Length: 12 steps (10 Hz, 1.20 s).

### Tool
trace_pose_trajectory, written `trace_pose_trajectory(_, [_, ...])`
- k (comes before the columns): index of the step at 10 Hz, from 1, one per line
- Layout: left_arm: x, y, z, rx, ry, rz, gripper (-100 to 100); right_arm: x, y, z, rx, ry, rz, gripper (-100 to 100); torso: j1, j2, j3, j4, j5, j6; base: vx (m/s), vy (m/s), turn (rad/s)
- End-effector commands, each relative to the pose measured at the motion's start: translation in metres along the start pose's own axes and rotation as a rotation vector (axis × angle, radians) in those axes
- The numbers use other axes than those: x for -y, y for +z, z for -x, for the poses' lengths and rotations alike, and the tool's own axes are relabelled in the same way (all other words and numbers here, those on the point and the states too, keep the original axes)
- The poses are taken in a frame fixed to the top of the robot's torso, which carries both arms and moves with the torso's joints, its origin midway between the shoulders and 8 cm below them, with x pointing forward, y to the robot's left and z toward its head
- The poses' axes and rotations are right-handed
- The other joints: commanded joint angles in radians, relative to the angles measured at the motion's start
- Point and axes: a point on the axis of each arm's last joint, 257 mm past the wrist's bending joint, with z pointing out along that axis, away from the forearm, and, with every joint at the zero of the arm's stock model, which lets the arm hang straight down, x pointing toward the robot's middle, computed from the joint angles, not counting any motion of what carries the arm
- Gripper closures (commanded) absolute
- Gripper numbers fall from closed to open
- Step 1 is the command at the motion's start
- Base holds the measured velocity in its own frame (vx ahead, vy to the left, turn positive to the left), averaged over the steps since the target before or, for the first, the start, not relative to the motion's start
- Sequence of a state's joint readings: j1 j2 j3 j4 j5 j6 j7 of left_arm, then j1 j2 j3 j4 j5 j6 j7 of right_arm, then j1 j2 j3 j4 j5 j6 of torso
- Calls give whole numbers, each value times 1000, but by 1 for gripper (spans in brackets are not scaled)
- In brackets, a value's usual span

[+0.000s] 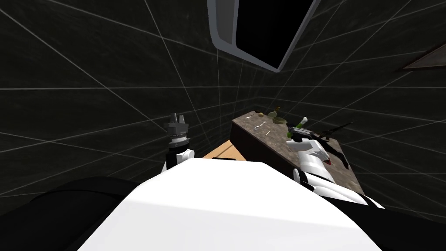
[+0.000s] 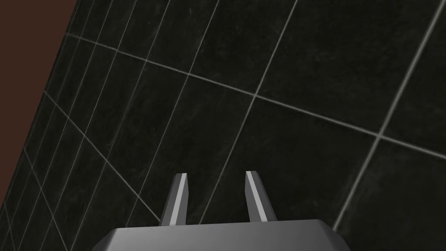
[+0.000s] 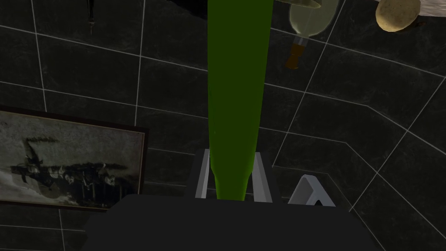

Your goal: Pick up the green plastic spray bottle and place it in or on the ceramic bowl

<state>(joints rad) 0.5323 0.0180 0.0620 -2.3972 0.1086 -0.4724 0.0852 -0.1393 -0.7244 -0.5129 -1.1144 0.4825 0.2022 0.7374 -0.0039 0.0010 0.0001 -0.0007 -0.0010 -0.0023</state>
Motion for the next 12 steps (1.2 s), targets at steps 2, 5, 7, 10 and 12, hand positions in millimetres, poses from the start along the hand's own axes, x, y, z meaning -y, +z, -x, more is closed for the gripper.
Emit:
trace_pose_trajectory(2, [0,0,0,0,0,0,0,34,8,3,-25,4,-59,100,0,0,0,0,-1,-1,-58,-30,277])
trace_pose_trajectory(5, [0,0,0,0,0,0,0,80,18,9,-53,18,-136,100,-1,0,0,0,-1,4,-33,-30,181])
trace_pose_trajectory(7, [0,0,0,0,0,0,0,103,20,11,-68,28,-175,100,-2,-1,0,1,-1,1,-19,-48,263])
trace_pose_trajectory(10, [0,0,0,0,0,0,0,126,22,12,-85,40,-213,100,-2,-1,0,1,-1,4,4,-36,110])
trace_pose_trajectory(12, [0,0,0,0,0,0,0,168,20,16,-108,67,-283,100,-2,-2,0,1,-1,2,3,-52,273])
